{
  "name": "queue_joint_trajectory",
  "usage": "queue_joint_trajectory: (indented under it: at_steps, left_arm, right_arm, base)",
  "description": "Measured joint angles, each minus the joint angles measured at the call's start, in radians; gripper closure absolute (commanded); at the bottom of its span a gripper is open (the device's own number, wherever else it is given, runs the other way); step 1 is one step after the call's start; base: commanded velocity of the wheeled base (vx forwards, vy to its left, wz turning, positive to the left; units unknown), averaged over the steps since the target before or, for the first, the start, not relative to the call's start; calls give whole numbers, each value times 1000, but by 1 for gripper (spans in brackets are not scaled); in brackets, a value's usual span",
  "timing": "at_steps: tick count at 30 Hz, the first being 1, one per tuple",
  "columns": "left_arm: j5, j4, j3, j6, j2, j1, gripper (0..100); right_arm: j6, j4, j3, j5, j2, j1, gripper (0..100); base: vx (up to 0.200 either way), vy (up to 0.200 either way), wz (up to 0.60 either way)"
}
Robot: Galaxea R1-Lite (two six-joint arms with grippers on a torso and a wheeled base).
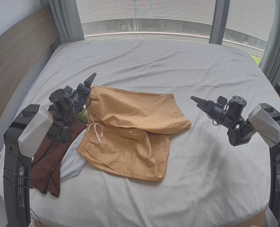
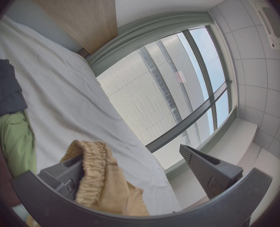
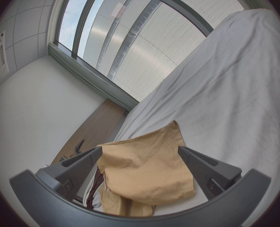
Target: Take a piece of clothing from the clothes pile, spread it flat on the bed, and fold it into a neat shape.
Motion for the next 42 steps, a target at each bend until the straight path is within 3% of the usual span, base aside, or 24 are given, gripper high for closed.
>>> queue_joint_trajectory:
  at_steps: [6,16,23,25,42]
  left_arm:
    - [-9,62,113,57,-40,17,0]
    - [-76,111,346,79,-188,41,0]
    - [-163,-2,563,81,-288,58,0]
    - [-207,-105,659,81,-316,60,0]
    - [-240,-170,727,76,-362,64,0]
  right_arm:
    - [-17,-95,153,1,-21,32,0]
    - [-36,-110,225,1,-18,87,0]
    - [-51,-105,247,1,5,121,0]
    - [-74,-101,253,1,32,145,0]
    - [-152,-10,118,0,169,198,0]
  base:
    - [0,0,0]
    - [0,0,0]
    - [0,0,0]
    - [0,0,0]
    - [0,0,0]
